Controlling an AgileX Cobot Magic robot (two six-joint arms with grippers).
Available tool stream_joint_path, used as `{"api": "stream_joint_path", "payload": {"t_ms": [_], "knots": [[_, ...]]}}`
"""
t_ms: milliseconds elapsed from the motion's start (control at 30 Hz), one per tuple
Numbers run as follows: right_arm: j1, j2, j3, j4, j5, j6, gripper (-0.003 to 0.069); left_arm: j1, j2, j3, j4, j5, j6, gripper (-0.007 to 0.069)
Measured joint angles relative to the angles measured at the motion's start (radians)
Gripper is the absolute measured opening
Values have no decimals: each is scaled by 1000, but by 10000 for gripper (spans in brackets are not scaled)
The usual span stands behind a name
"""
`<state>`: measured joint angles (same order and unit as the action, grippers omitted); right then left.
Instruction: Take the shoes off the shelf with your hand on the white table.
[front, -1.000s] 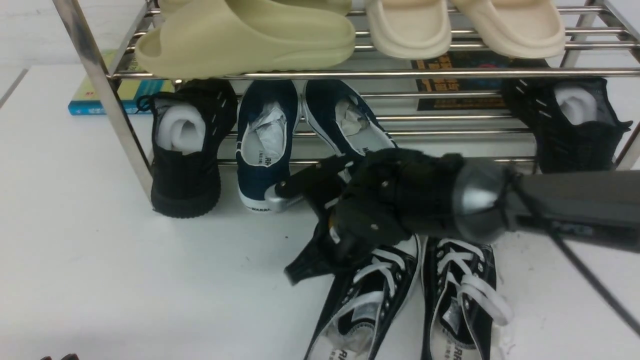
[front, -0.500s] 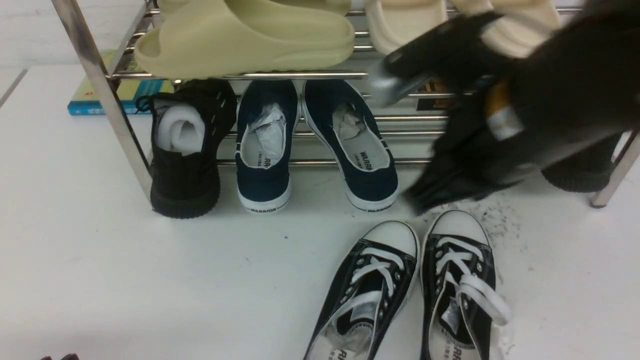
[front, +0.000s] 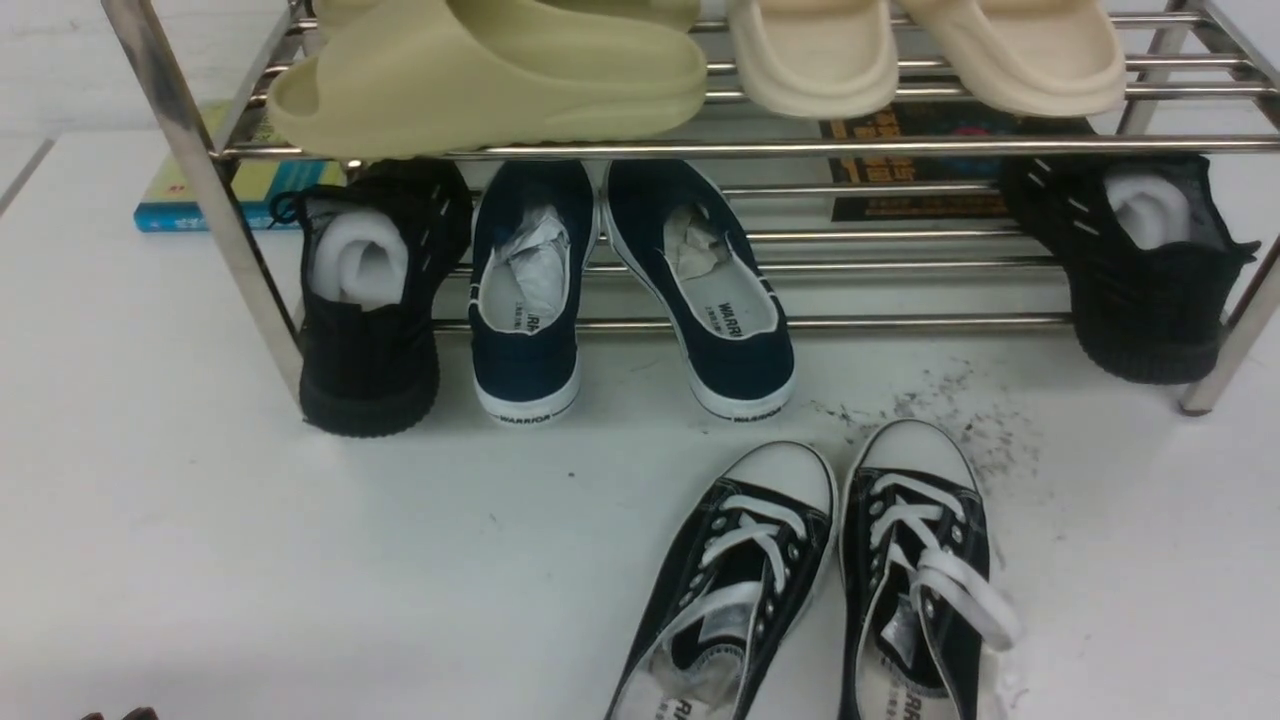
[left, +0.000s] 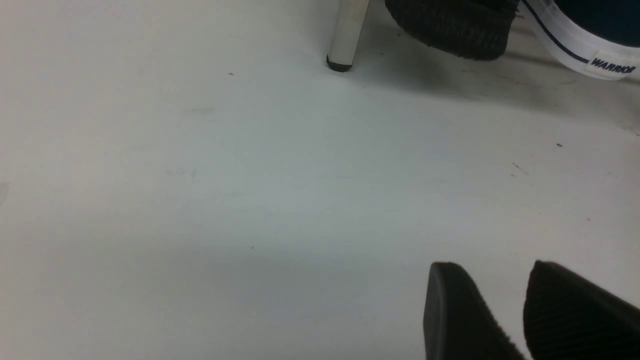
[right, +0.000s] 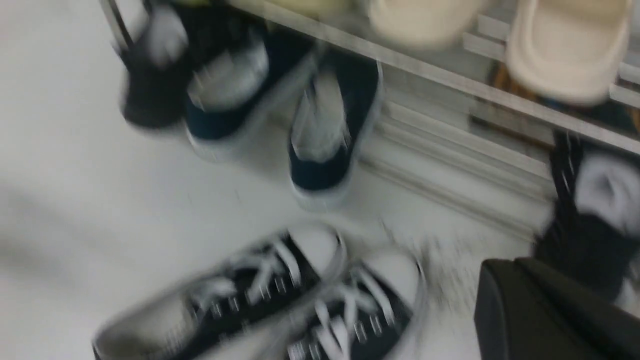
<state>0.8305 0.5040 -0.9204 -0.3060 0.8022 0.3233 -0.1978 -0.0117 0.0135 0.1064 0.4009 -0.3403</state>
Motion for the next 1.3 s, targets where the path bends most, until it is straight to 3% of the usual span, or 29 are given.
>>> {"api": "stream_joint_path", "payload": {"t_ms": [133, 267, 1100, 1233, 1300], "knots": [[0, -186, 329, -38, -454, 0, 12, 0, 0, 0, 0, 0, 0, 242], [0, -192, 459, -73, -677, 0, 13, 0, 0, 0, 0, 0, 0, 242], [0, -178, 475, -84, -715, 0, 39, 0, 0, 0, 0, 0, 0, 242], [0, -178, 475, -29, -715, -4, 41, 0, 0, 0, 0, 0, 0, 242], [0, -178, 475, 78, -711, -53, 44, 0, 0, 0, 0, 0, 0, 242]]}}
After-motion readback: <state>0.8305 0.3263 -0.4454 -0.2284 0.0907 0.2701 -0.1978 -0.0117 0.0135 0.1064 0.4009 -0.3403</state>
